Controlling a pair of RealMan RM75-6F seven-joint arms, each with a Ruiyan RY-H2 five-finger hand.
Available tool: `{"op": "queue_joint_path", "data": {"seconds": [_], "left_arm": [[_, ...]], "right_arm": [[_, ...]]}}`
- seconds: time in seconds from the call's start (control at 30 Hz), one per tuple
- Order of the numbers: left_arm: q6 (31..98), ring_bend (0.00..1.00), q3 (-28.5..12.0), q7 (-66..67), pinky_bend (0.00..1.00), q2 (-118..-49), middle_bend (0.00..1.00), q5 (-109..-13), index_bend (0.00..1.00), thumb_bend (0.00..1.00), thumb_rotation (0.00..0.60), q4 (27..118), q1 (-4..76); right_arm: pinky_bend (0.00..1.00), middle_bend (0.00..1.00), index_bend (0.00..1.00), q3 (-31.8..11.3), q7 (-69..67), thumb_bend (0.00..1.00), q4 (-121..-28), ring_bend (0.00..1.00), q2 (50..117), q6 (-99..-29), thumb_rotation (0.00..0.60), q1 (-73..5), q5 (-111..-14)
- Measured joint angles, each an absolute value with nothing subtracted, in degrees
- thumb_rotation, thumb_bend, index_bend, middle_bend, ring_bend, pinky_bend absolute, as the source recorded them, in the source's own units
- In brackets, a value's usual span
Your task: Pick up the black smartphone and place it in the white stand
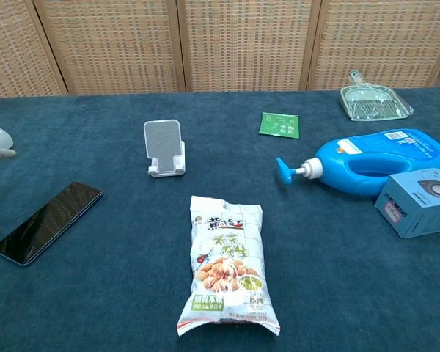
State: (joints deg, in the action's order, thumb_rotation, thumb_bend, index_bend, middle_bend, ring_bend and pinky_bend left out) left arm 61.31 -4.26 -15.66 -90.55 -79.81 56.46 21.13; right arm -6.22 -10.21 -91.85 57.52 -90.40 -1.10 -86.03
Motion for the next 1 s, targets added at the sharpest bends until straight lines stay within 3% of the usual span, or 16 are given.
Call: {"op": "queue_joint_path", "data": {"seconds": [0.57,1.0], "left_arm": [[63.02,0.0,-1.68,-12.54,0.0,-90.56,0.0,-83.01,0.0,0.0,0.6,61.73,21.29],[65.07,0.0,1.07,-5.4,0.0,-87.87,0.0,-89.56,0.0,0.0,0.6,73.14,23.25]], "right_arm": [[0.0,0.0,0.0,-6.35,-11.45,0.04,-91.66,0.0,57.21,-90.61,0.6,-0.91,-85.8],[0.0,0.0,0.0,-6.37,-11.78,0.05,-91.31,0.0,57.23,-90.25,0.6,-1.01,-85.64]]}}
